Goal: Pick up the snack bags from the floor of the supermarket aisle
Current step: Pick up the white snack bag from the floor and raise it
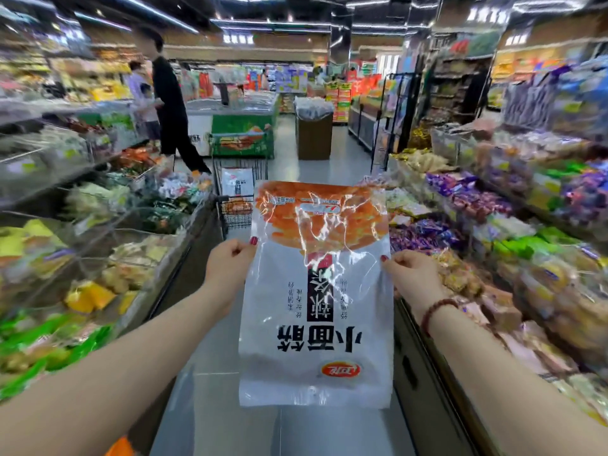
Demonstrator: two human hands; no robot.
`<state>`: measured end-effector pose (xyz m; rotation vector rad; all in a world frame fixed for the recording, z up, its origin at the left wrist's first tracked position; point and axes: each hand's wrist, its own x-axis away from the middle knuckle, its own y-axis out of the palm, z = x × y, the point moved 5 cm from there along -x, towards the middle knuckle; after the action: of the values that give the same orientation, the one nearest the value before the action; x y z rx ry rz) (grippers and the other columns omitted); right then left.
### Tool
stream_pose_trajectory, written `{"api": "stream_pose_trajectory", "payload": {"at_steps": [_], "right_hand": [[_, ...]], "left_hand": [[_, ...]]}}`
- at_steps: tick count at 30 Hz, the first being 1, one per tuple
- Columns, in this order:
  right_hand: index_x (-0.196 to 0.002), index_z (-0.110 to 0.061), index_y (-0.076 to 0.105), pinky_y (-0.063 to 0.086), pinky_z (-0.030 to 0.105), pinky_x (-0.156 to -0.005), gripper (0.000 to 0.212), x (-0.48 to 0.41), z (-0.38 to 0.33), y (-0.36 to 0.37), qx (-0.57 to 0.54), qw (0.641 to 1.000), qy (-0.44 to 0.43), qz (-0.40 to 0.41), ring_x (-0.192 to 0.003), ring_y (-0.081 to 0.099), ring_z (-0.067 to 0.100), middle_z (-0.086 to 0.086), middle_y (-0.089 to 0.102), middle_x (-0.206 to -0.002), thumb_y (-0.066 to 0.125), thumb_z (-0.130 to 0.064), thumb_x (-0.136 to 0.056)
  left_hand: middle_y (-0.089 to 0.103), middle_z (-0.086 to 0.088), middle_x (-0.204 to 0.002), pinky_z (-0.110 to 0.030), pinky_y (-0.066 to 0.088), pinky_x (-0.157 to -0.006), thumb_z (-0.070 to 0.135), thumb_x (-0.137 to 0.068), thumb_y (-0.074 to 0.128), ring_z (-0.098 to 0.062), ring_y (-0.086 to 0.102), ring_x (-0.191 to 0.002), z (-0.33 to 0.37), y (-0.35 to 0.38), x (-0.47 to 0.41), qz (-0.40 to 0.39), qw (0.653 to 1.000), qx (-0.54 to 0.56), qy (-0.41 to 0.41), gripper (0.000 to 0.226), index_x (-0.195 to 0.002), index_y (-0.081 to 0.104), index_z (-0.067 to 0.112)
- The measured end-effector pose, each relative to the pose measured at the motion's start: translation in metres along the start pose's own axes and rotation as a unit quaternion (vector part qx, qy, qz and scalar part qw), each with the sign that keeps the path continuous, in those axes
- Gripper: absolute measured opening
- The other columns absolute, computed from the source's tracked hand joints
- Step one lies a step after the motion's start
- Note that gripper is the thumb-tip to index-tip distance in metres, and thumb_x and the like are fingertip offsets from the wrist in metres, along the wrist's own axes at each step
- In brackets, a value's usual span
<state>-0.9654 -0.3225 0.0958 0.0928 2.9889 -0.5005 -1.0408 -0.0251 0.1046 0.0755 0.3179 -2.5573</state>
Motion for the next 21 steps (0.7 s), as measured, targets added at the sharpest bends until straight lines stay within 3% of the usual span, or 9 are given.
{"api": "stream_pose_trajectory", "payload": {"at_steps": [4,7,11,17,21], "right_hand": [[-0.070,0.006,0.056,0.044,0.035,-0.063,0.031,-0.070,-0.001,0.047,0.007,1.000,-0.012,-0.011,-0.060,0.045,0.021,0.008,0.043,-0.061,0.062,-0.018,-0.088],[-0.070,-0.002,0.057,0.050,0.040,-0.067,0.025,-0.125,-0.002,0.085,0.008,1.000,-0.008,-0.012,-0.061,0.046,0.022,0.008,0.045,-0.061,0.062,-0.020,-0.088],[-0.075,0.001,0.058,0.054,0.042,-0.065,0.026,-0.196,-0.013,0.134,0.010,1.000,-0.002,-0.026,-0.057,0.045,0.020,0.006,0.043,-0.061,0.062,-0.021,-0.089],[-0.069,0.001,0.055,0.052,0.039,-0.062,0.032,-0.293,-0.023,0.202,0.033,0.998,-0.009,-0.050,-0.050,0.049,0.019,0.004,0.046,-0.057,0.061,-0.023,-0.089],[-0.069,-0.009,0.050,0.048,0.037,-0.063,0.026,-0.367,-0.023,0.256,0.022,0.996,-0.006,-0.086,-0.048,0.046,0.018,0.005,0.041,-0.056,0.060,-0.020,-0.090]], "left_hand": [[0.039,-0.006,-0.067,-0.028,0.025,-0.059,0.011,-0.092,0.051,-0.017,0.035,-0.066,-0.015,0.006,-0.075,0.010,1.000,-0.001,-0.001,0.024,-0.070,0.045,0.007],[0.047,-0.002,-0.064,-0.025,0.030,-0.056,0.009,-0.092,0.051,-0.015,0.041,-0.063,-0.025,0.008,-0.134,0.020,1.000,0.004,-0.011,0.026,-0.066,0.049,0.007],[0.056,-0.008,-0.073,-0.025,0.033,-0.057,0.010,-0.092,0.053,-0.017,0.046,-0.068,-0.034,0.006,-0.215,0.033,0.999,0.009,-0.017,0.021,-0.079,0.057,-0.005],[0.052,-0.014,-0.080,-0.025,0.031,-0.058,0.009,-0.093,0.052,-0.018,0.043,-0.072,-0.050,0.004,-0.318,0.058,0.998,0.010,-0.028,0.024,-0.083,0.055,-0.012],[0.053,-0.014,-0.082,-0.028,0.033,-0.060,0.010,-0.094,0.050,-0.019,0.044,-0.076,-0.070,0.007,-0.394,0.078,0.996,0.000,-0.043,0.021,-0.080,0.054,-0.006]]}}
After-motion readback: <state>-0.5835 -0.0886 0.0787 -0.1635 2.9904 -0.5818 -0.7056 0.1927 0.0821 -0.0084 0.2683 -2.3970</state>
